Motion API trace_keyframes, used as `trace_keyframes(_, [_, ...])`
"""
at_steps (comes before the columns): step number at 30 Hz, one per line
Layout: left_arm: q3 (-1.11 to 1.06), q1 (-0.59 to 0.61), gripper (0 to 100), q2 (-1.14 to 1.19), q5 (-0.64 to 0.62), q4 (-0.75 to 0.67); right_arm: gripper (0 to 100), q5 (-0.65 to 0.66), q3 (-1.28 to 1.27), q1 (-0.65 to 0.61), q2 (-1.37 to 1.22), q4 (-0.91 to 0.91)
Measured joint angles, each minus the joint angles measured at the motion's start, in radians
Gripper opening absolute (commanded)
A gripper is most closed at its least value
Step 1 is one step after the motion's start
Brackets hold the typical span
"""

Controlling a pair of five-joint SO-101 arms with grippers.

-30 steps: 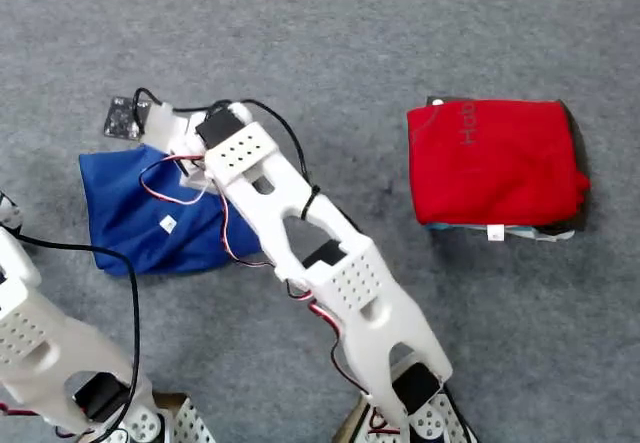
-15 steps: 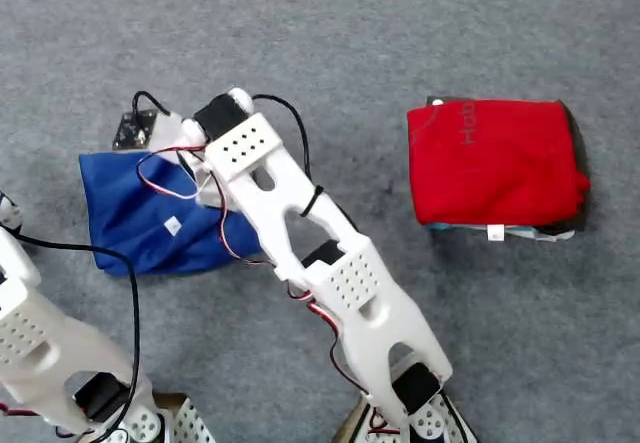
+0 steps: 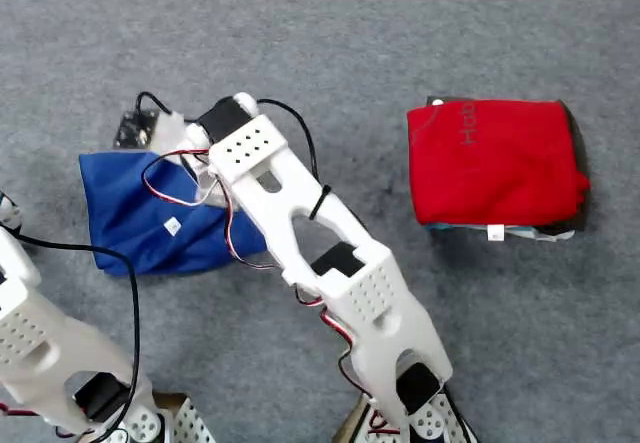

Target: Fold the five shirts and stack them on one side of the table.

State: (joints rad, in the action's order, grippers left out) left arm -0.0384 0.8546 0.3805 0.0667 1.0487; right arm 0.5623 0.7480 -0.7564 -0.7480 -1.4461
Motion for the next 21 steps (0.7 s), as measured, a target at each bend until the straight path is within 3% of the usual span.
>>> trace_keyframes(4, [0.0,0.0,2,0.0,0.0,0.0,0.5,0.0,0.008,0.0,-0.083,0.21])
trace_keyframes(9, [0.0,0.0,2,0.0,0.0,0.0,0.5,0.0,0.008,0.0,-0.153,0.232])
trace_keyframes(21, [0.0,0.0,2,0.0,0.0,0.0,0.5,0.0,0.269,0.0,-0.161,-0.302])
